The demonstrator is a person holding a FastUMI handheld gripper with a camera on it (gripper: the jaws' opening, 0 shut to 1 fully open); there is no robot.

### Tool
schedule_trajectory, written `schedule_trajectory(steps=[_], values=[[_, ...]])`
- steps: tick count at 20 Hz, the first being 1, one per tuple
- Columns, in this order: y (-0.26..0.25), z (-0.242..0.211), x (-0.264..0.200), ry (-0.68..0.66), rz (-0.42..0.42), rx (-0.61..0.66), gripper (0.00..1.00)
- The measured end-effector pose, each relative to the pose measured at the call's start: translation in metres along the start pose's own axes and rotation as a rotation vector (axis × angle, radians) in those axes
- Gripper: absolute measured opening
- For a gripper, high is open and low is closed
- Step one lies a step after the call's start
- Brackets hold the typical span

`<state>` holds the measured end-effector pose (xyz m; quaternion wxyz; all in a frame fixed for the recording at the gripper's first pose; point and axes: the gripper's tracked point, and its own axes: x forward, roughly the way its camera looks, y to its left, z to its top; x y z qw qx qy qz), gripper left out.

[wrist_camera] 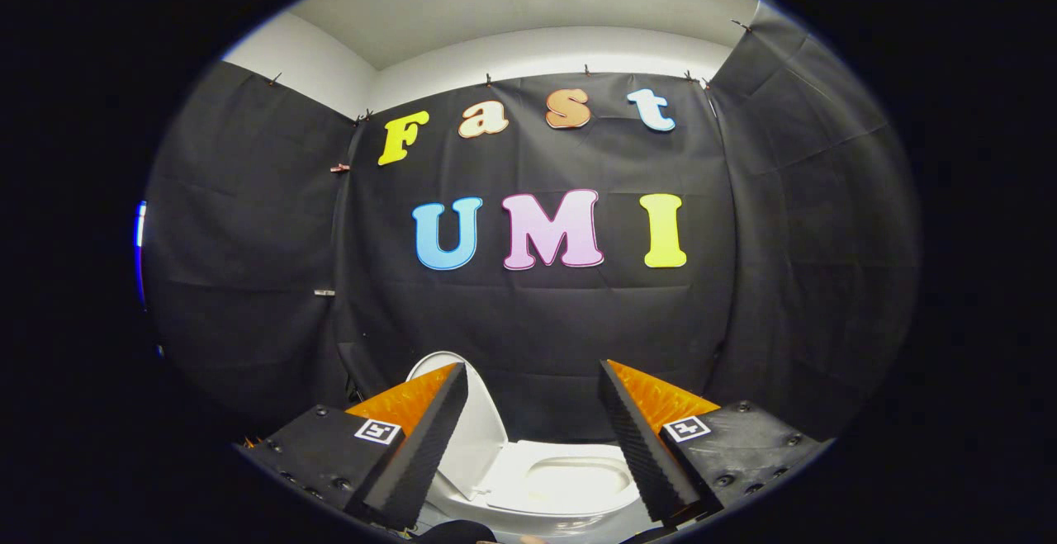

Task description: Open the toilet lid.

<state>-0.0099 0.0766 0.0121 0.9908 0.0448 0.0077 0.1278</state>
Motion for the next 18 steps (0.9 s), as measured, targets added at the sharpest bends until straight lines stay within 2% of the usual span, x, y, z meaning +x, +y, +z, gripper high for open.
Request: schedule_trajectory(steps=[18], values=[[-0.0005, 0.0036, -0.0030, -0.011, -0.002, 0.004, 0.99]])
